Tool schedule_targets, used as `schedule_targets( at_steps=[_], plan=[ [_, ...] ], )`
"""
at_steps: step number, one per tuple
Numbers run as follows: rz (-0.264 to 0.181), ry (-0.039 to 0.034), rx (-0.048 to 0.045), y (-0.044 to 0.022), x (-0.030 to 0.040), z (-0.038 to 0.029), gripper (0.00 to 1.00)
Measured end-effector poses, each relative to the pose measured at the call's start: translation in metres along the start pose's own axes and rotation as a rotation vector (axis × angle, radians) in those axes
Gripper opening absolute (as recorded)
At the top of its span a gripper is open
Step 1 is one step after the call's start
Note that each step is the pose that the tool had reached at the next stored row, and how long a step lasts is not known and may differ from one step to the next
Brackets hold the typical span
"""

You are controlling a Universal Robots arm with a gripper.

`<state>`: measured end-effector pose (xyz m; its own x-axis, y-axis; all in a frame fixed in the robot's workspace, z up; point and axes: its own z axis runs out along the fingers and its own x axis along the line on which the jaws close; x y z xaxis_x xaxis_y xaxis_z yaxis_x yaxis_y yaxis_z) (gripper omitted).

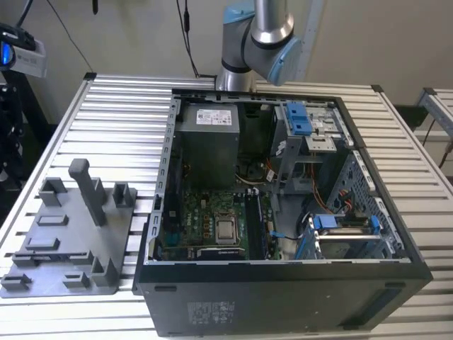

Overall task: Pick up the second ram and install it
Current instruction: 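Pick up the second ram and move it above second insertion slot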

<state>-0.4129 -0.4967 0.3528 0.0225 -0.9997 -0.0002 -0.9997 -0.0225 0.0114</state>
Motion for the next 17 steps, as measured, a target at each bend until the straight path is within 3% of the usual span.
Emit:
schedule_targets(
  at_steps=[6, 10, 17],
  plan=[
    [0.0, -0.0046, 0.0003, 0.0006, -0.0006, 0.0061, 0.3],
    [0.0, -0.0218, 0.0007, 0.0019, -0.0007, 0.0108, 0.3],
    [0.006, -0.0336, 0.001, 0.0048, 0.0002, 0.0207, 0.3]
  ],
)
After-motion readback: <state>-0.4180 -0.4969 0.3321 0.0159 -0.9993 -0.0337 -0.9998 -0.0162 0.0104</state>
